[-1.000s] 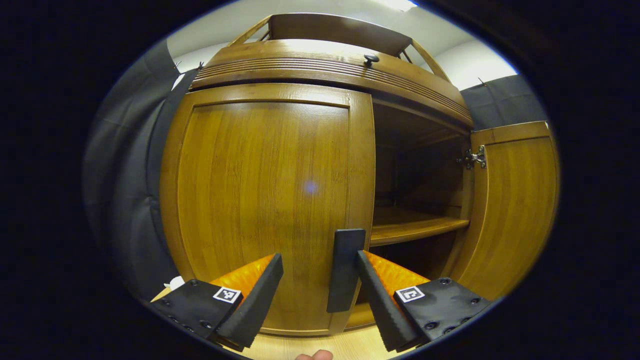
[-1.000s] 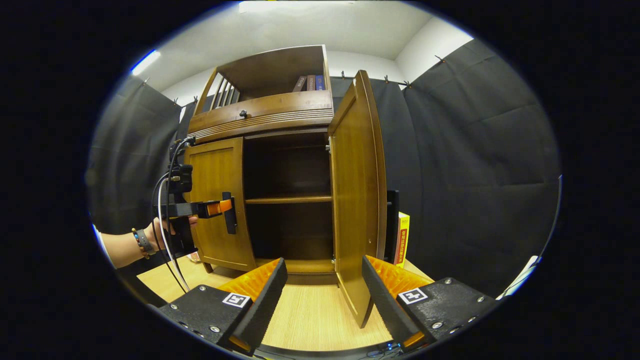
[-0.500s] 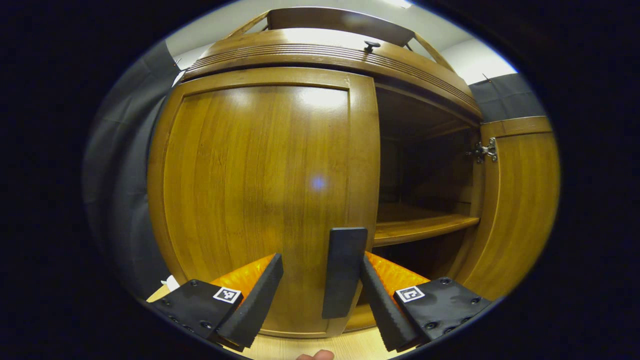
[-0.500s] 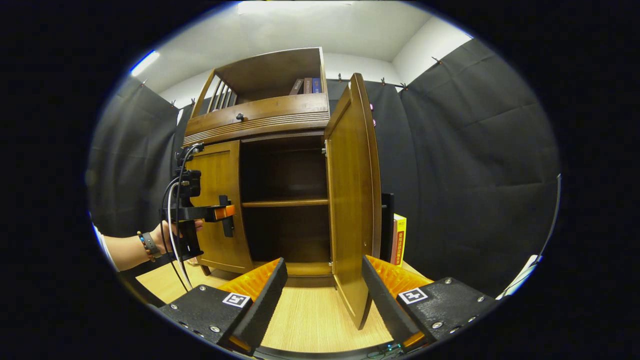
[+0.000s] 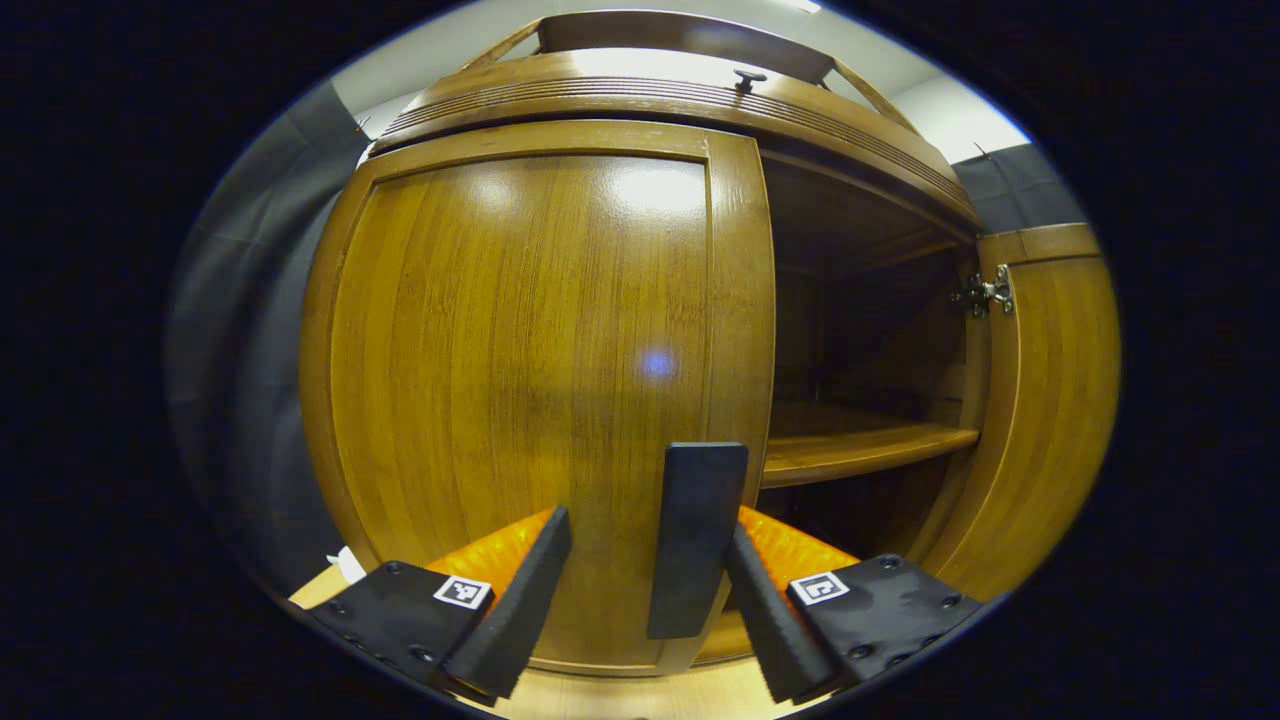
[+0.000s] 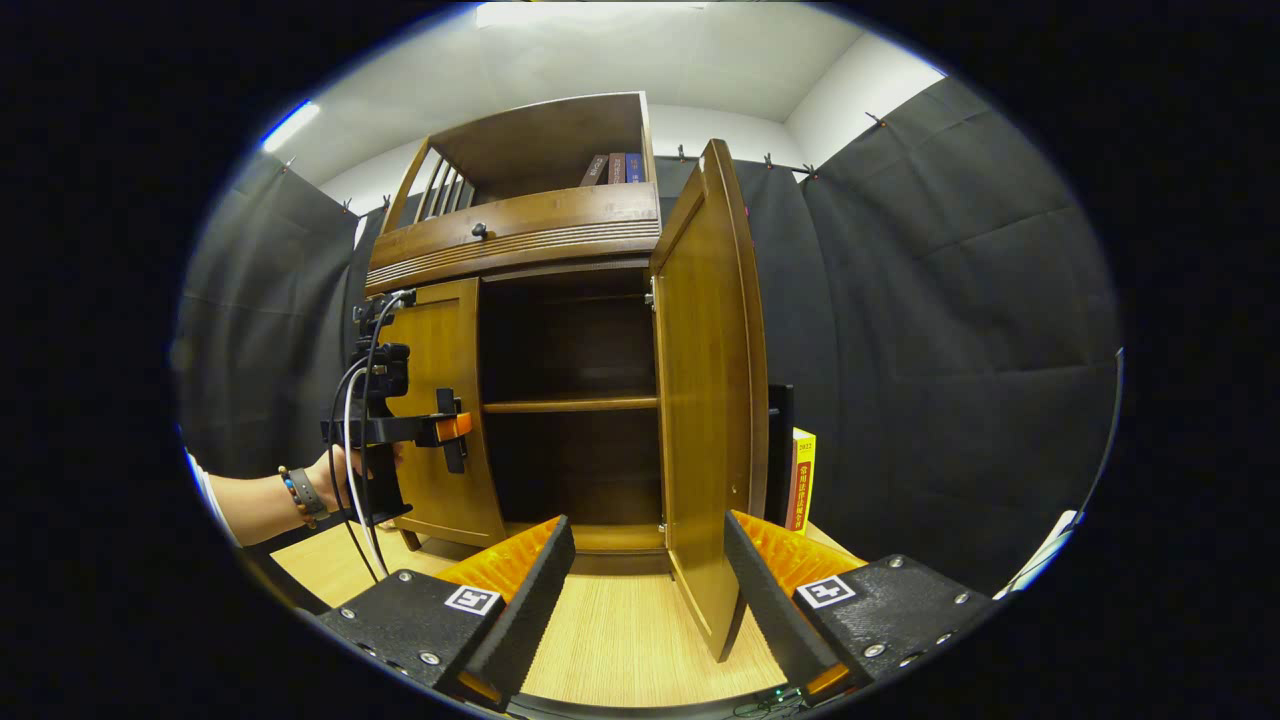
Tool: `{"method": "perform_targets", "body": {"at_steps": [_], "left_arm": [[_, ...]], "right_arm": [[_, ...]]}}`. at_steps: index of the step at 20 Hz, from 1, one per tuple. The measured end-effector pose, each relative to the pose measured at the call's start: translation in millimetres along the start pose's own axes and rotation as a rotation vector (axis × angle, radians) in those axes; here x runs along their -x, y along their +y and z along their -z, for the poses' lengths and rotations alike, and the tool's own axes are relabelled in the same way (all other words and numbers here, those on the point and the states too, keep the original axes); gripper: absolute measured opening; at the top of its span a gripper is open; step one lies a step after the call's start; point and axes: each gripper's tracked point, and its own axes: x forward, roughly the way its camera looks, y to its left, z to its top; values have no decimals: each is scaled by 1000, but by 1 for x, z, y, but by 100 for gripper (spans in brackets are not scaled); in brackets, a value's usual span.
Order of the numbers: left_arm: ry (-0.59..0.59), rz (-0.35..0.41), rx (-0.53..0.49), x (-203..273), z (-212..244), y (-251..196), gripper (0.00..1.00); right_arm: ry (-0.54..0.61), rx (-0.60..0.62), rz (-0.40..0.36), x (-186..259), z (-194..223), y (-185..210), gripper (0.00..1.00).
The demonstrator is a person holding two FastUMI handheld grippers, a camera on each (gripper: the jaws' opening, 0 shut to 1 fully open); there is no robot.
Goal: Open the right door of the double-door shoe cabinet with the right hand, and open the left door with the left hand.
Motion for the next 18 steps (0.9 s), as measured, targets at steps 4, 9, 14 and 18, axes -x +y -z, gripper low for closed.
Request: {"method": "perform_targets", "body": {"at_steps": [4,9,14,18], "left_arm": [[-11,19,-6,-2,3,-14,61],[-17,8,-32,5,0,-16,34],[2,-9,-30,17,5,-13,29],[3,-9,-48,60,1,-7,31]], "right_arm": [[5,12,2,5,4,1,92],[16,9,6,13,10,0,92],[16,0,10,18,12,-2,92],[15,7,-2,19,13,2,92]]}}
